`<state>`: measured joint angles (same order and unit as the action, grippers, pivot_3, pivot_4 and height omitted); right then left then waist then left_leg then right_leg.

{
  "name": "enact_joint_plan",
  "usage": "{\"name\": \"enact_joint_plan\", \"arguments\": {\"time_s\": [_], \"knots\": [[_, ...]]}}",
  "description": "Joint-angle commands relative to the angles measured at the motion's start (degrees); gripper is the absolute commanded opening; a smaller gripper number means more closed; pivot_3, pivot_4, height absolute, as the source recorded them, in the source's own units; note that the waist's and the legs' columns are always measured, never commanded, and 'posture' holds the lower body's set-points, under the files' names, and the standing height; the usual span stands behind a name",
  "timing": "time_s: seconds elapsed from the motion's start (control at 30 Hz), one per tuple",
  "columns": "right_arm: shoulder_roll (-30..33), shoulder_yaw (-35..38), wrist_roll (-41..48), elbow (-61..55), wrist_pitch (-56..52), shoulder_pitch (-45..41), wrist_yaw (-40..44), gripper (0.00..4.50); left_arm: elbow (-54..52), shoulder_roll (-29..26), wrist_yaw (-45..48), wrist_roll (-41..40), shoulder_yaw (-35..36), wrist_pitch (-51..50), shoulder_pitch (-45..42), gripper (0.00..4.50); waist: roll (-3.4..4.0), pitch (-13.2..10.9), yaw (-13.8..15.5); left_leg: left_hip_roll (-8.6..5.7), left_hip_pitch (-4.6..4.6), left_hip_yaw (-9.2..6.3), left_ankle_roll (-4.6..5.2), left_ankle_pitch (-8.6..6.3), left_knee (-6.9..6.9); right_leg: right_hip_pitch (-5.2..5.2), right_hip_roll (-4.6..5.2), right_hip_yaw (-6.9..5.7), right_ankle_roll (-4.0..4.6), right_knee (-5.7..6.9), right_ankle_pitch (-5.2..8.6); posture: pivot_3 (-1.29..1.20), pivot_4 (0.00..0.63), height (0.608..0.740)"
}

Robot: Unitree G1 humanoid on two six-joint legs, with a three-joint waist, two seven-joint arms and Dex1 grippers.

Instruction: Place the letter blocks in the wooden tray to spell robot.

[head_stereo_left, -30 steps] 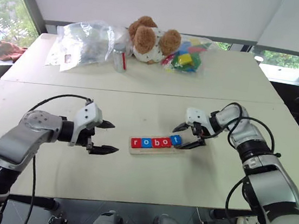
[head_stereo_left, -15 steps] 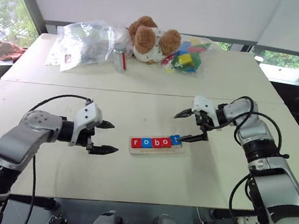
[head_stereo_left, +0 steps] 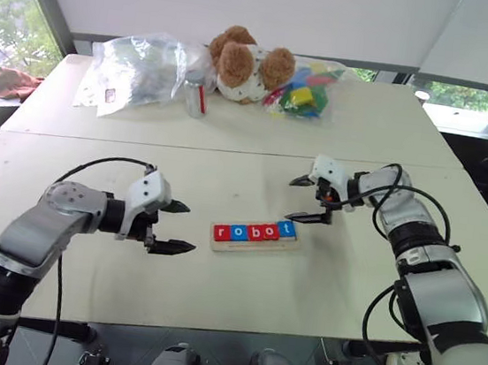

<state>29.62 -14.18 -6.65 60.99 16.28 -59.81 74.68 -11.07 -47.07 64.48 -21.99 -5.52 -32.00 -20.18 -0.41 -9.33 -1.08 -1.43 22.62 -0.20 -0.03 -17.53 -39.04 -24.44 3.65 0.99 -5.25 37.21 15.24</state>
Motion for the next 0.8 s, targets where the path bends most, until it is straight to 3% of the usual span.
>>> {"name": "enact_joint_plan", "arguments": {"time_s": [0.03,0.27,0.5,0.67,0.8], "knots": [[0.0,0.4,-0.1,-0.6,1.0,-1.9,1.3,4.44,-1.3,-0.4,-0.2,-0.2,1.2,0.7,-0.2,4.5,0.0,0.0,0.0,0.0,0.0,0.0,0.0,0.0,0.0,0.0,0.0,0.0,0.0,0.0,0.0,0.0,0.15,0.74],[0.4,0.7,-0.1,-1.4,1.1,-1.6,1.8,4.44,-0.5,-0.1,-0.4,0.0,1.0,0.9,-0.7,4.5,0.0,0.0,-0.1,0.0,0.0,0.0,0.0,0.0,0.0,0.0,0.0,0.0,0.0,0.0,0.0,0.0,0.15,0.74],[3.7,4.3,2.0,-2.8,-2.1,-2.9,-3.2,4.44,-1.2,1.5,-1.3,-4.2,4.6,-1.2,0.1,4.5,0.01,0.0,0.1,0.0,0.02,-0.01,0.0,0.0,0.0,0.0,0.02,0.0,0.0,0.0,0.0,0.0,0.15,0.74],[12.7,10.5,11.5,-29.9,-27.2,13.1,3.0,4.44,-2.5,-2.2,-1.3,-5.4,10.0,-2.6,7.0,4.5,0.01,0.0,0.5,0.03,0.04,-0.14,0.02,-0.02,0.14,-0.02,0.02,-0.05,0.0,-0.04,0.0,0.0,0.15,0.74],[14.8,17.9,17.8,-51.5,-46.5,28.6,-5.2,4.44,1.3,-2.0,-3.3,-4.6,12.2,-1.3,10.0,4.5,0.06,0.0,0.7,0.02,0.21,-0.24,0.36,-0.26,0.08,-0.06,0.06,-0.04,0.0,-0.1,0.0,0.0,0.15,0.74]]}}
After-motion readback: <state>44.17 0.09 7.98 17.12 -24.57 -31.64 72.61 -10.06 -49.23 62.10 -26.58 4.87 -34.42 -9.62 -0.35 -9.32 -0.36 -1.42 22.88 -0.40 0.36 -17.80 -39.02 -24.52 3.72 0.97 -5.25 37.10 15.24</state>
